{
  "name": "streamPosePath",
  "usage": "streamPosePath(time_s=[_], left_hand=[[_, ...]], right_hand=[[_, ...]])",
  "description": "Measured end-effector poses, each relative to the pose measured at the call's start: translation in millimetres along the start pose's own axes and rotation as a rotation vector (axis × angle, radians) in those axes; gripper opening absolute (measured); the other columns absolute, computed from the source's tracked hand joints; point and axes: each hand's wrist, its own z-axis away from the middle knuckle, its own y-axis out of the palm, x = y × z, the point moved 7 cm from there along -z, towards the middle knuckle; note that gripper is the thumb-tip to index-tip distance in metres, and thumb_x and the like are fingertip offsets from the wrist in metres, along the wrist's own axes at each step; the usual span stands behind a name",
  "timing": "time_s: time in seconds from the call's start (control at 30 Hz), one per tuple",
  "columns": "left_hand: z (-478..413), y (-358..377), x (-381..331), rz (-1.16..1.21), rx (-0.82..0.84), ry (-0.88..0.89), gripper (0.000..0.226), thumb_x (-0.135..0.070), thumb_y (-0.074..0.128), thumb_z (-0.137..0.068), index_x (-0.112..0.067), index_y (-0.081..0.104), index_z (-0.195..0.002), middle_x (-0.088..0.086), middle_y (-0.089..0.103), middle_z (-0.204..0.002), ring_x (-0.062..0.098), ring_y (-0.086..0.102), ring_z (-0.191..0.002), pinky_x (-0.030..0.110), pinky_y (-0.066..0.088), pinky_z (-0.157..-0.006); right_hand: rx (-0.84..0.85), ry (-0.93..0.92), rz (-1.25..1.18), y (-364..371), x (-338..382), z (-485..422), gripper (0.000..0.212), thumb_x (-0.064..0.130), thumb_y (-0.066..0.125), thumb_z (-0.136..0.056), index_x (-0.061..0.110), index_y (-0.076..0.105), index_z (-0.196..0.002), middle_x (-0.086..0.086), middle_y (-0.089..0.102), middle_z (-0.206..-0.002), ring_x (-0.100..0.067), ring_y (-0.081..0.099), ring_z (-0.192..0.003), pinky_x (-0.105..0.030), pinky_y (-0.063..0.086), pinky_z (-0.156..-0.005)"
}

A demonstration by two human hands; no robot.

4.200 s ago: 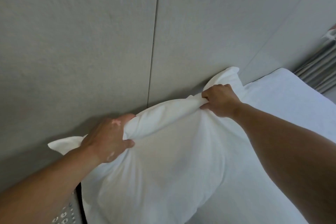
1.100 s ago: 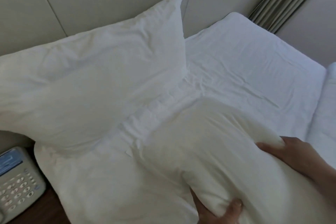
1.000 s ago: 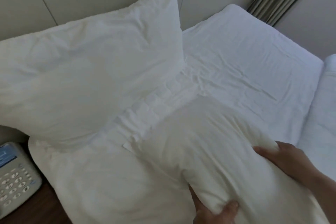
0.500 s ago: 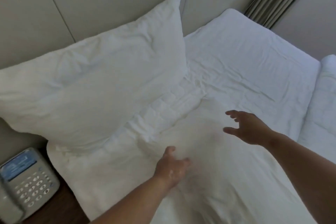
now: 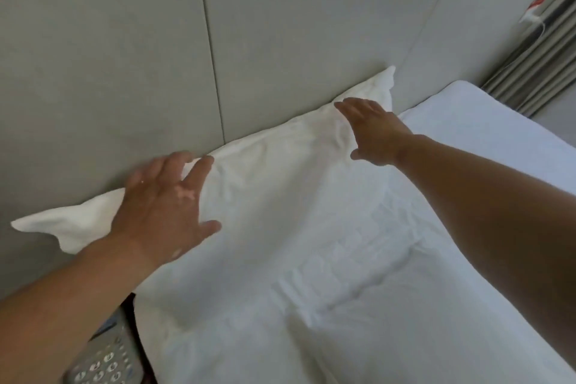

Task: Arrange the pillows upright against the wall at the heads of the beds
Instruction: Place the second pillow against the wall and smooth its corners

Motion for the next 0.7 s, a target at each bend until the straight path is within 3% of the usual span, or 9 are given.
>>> streamPosePath(time_s=[0.13, 0.17, 0.23, 0.33, 0.4, 0.47, 0.57, 0.7], left_hand=[[7.6, 46.1, 56.2, -0.081, 0.31, -0.159, 0.134, -0.094, 0.06, -0.056, -0.041, -0.003, -0.162, 0.005, 0.04, -0.155, 0.033, 0.041, -0.141, 0.046, 0.034, -0.115], [9.4, 55.1, 60.6, -0.049, 0.333, -0.168, 0.137, -0.095, 0.06, -0.055, -0.042, -0.007, -0.162, 0.007, 0.042, -0.153, 0.033, 0.042, -0.141, 0.045, 0.035, -0.115], [11.1, 70.5, 59.2, 0.009, 0.361, -0.166, 0.138, -0.092, 0.064, -0.056, -0.042, -0.009, -0.162, 0.01, 0.047, -0.151, 0.033, 0.046, -0.139, 0.043, 0.04, -0.113], [16.1, 89.7, 46.0, 0.188, 0.362, -0.143, 0.122, -0.074, 0.074, -0.069, -0.043, 0.002, -0.163, 0.011, 0.06, -0.144, 0.033, 0.058, -0.13, 0.04, 0.049, -0.104], [18.9, 88.5, 34.9, 0.262, 0.358, -0.107, 0.107, -0.06, 0.079, -0.076, -0.044, 0.016, -0.161, 0.009, 0.07, -0.134, 0.032, 0.065, -0.12, 0.04, 0.053, -0.099], [15.5, 72.0, 29.1, 0.326, 0.357, -0.064, 0.095, -0.049, 0.084, -0.077, -0.043, 0.033, -0.157, 0.005, 0.074, -0.128, 0.029, 0.068, -0.113, 0.037, 0.054, -0.095], [2.6, 23.1, 26.6, 0.328, 0.345, -0.006, 0.083, -0.042, 0.087, -0.077, -0.039, 0.048, -0.15, 0.003, 0.073, -0.126, 0.028, 0.066, -0.111, 0.029, 0.046, -0.084], [-4.3, -29.0, 26.7, 0.264, 0.359, 0.027, 0.082, -0.052, 0.089, -0.069, -0.043, 0.052, -0.142, -0.002, 0.072, -0.12, 0.025, 0.064, -0.109, 0.033, 0.048, -0.085]], right_hand=[[0.161, 0.015, 0.203, 23.7, 12.5, -38.5, 0.133, 0.047, 0.088, -0.073, 0.029, -0.007, -0.165, 0.006, -0.008, -0.174, -0.026, -0.003, -0.16, -0.071, 0.019, -0.117], [0.194, 0.025, 0.187, 33.3, 15.2, -41.3, 0.136, 0.047, 0.089, -0.071, 0.03, -0.009, -0.164, 0.007, -0.007, -0.174, -0.027, -0.003, -0.159, -0.076, 0.017, -0.115], [0.231, 0.053, 0.14, 53.2, 21.8, -41.7, 0.138, 0.045, 0.09, -0.071, 0.029, -0.01, -0.164, 0.004, 0.015, -0.171, -0.029, 0.013, -0.157, -0.079, 0.021, -0.11], [0.253, 0.116, 0.108, 81.0, 30.5, -28.5, 0.11, 0.041, 0.083, -0.08, 0.033, 0.012, -0.164, -0.002, 0.051, -0.149, -0.033, 0.039, -0.14, -0.071, 0.034, -0.105], [0.198, 0.13, 0.098, 84.5, 26.9, -15.7, 0.068, 0.037, 0.076, -0.088, 0.034, 0.045, -0.148, -0.003, 0.063, -0.134, -0.032, 0.049, -0.131, -0.058, 0.042, -0.1], [0.159, 0.137, 0.082, 66.5, 16.4, -5.6, 0.038, 0.035, 0.071, -0.091, 0.03, 0.063, -0.128, -0.005, 0.069, -0.124, -0.034, 0.056, -0.124, -0.051, 0.044, -0.094], [0.125, 0.145, 0.063, 16.8, -0.2, 0.0, 0.035, 0.039, 0.074, -0.09, 0.026, 0.07, -0.121, -0.006, 0.072, -0.116, -0.035, 0.061, -0.117, -0.05, 0.048, -0.093], [0.135, 0.131, 0.062, -26.8, -4.6, -0.1, 0.04, 0.037, 0.08, -0.086, 0.02, 0.071, -0.121, -0.007, 0.07, -0.11, -0.036, 0.059, -0.116, -0.051, 0.049, -0.094]])
